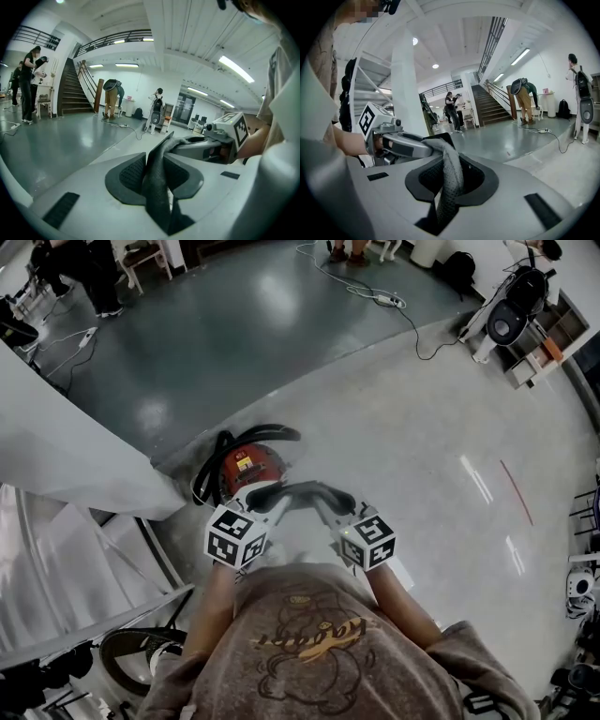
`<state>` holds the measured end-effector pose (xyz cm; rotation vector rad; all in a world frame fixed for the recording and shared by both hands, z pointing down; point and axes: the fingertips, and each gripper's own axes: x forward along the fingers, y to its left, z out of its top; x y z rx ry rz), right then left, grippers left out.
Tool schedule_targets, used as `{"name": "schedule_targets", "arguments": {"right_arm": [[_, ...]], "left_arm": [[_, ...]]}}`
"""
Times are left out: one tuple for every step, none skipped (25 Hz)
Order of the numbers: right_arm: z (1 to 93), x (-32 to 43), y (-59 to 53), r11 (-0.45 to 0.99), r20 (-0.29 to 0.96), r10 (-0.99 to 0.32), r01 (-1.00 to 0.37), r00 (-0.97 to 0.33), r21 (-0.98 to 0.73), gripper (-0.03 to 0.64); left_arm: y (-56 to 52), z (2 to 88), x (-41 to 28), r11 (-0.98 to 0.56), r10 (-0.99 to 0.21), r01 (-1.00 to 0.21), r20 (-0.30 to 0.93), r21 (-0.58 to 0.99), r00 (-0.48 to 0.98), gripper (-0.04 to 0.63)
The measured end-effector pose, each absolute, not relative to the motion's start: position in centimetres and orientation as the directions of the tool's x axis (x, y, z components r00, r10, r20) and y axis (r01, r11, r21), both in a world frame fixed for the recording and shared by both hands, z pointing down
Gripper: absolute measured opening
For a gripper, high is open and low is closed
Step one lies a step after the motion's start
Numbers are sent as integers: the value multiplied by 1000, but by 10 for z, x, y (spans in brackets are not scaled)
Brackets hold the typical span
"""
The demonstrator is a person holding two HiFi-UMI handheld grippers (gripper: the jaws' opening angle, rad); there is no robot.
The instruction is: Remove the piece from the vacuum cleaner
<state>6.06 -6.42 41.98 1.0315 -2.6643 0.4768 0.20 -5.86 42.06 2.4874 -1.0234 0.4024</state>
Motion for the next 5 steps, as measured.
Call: {"name": "schedule_targets", "arguments": {"right_arm": [[420, 61, -64, 696, 340, -605, -686, -720, -213, 51], [421, 61, -64, 695, 341, -605, -686, -719, -215, 51], [422, 60, -63, 695, 342, -605, -686, -719, -216, 51], [422, 60, -63, 695, 344, -604, -686, -719, -216, 51], [422, 60, -63, 695, 345, -603, -686, -720, -217, 51]], "left_arm": [[-58, 421, 2, -641, -598, -719, 413, 269, 687, 87], [-58, 422, 2, -640, -598, -719, 414, 270, 687, 87], [-58, 422, 2, -640, -597, -720, 414, 270, 687, 87], [-58, 422, 1, -639, -597, -720, 416, 271, 686, 87], [-58, 423, 1, -638, -597, -720, 417, 271, 686, 87]]}}
